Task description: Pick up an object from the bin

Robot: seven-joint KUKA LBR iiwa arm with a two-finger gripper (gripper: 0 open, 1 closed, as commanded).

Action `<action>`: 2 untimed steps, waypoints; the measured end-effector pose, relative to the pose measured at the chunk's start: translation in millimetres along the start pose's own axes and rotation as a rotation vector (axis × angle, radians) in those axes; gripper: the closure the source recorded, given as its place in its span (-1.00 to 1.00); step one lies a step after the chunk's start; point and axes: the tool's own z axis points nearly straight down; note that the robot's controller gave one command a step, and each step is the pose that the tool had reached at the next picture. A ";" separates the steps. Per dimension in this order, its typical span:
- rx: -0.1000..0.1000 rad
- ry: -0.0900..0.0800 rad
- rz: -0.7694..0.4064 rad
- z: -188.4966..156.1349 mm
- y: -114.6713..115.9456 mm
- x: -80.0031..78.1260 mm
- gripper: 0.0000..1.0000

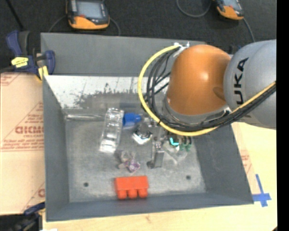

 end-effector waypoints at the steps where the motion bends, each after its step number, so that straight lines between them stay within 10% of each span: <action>1: 0.001 0.000 -0.197 142.8 6.8 44.6 -1.00; 2: 0.000 -0.008 -0.191 139.2 7.1 42.2 1.00</action>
Offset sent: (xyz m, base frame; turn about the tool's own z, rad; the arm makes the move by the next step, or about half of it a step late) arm -0.0443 0.0079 -0.1396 -0.1979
